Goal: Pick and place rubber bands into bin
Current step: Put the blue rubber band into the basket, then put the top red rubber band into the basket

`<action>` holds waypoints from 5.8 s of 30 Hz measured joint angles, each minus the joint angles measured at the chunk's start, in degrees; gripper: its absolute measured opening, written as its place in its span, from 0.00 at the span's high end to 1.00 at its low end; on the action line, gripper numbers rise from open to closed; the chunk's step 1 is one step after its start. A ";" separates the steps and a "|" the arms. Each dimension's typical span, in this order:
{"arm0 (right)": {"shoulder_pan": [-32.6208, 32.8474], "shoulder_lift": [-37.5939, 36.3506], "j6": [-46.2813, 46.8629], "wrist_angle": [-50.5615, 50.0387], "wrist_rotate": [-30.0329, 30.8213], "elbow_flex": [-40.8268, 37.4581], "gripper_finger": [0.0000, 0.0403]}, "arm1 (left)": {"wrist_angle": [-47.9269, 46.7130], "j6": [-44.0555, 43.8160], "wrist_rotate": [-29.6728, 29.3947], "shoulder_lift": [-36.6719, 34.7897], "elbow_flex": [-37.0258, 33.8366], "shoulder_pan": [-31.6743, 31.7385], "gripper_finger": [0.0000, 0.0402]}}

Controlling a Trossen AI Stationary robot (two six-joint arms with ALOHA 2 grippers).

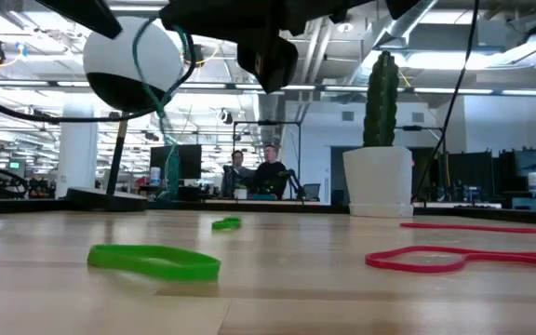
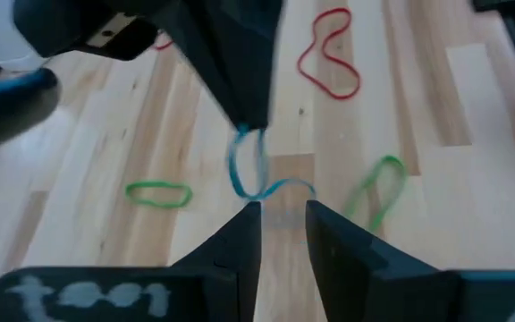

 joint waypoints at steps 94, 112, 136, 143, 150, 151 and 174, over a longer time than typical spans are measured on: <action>-2.86 0.07 -2.36 -4.81 -0.11 0.00 0.64 | -14.33 -21.82 17.41 -4.98 -1.11 -11.42 0.93; -2.66 0.07 2.10 -10.46 -4.02 0.00 0.69 | -10.85 -27.31 10.64 -5.11 -5.90 -8.48 0.82; -5.65 -10.43 19.70 -90.13 11.72 -0.04 0.70 | -10.51 -23.19 -5.46 -5.13 -5.95 5.34 0.85; -11.53 -13.26 11.93 -80.98 7.65 -7.01 0.71 | -10.31 -22.42 -4.06 -5.14 -5.95 6.74 0.85; -19.27 -13.26 3.49 -73.47 6.19 -12.86 0.72 | -10.35 -22.39 -1.97 -5.14 -5.95 6.83 0.85; -20.15 -12.87 2.14 -72.28 6.18 -13.42 0.72 | -10.42 -22.39 -1.97 -5.14 -5.95 6.85 0.85; -25.83 -11.56 -2.97 -59.68 -0.30 -19.65 0.73 | -10.56 -19.49 -2.08 -5.16 -5.95 6.85 0.85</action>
